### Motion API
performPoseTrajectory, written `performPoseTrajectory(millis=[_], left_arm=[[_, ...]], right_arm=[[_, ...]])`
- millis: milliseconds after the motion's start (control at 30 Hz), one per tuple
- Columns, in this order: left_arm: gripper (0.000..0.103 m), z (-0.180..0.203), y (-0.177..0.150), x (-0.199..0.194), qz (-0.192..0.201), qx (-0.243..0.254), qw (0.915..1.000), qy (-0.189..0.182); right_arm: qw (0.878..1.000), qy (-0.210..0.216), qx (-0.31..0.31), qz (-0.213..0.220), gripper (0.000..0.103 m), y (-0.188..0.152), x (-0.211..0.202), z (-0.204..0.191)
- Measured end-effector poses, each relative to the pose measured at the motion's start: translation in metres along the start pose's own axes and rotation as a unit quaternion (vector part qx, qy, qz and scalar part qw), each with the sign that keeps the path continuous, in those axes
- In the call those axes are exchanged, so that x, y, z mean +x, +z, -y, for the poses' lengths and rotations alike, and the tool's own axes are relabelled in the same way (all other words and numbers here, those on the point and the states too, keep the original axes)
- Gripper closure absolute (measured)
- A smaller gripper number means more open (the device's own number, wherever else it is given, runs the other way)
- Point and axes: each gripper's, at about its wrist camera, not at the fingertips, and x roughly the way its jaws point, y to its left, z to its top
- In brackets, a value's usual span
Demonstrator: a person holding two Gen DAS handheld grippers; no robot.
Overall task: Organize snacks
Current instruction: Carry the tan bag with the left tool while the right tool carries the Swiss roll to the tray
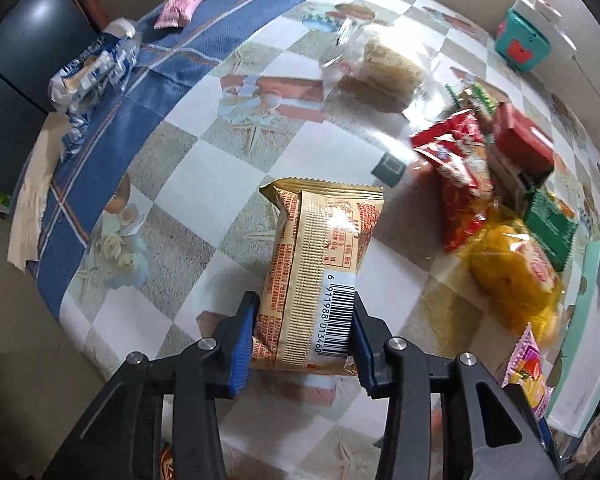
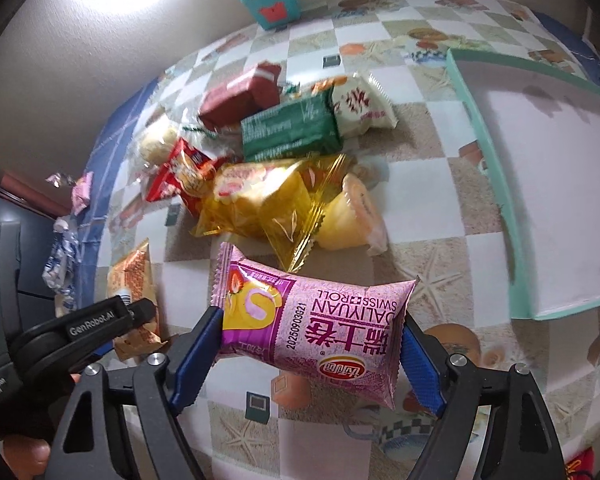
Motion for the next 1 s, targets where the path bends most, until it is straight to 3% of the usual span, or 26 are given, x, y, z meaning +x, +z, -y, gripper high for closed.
performPoseTrajectory(millis=[300, 467, 700, 1000], left_arm=[[0.059, 0.020, -0.018, -0.053, 0.034, 0.016, 0.9993, 0.003], [0.059, 0.052, -0.027, -0.074, 0.053, 0.040, 0.9978, -0.003], [0.059, 0.109, -0.042, -0.091, 0.066, 0.089, 0.9939, 0.000], [0.059, 0.185, -0.062, -0.097, 0.076, 0.155, 0.9849, -0.011]], right_arm=[[0.999, 0.023, 0.024, 0.035, 0.018, 0.007, -0.038, 0.022], [0.997, 0.016, 0.045, 0.057, 0.018, 0.013, -0.058, 0.045], [0.992, -0.025, 0.096, 0.077, 0.018, 0.024, -0.078, 0.089], [0.976, -0.079, 0.175, 0.103, 0.018, 0.030, -0.098, 0.156]])
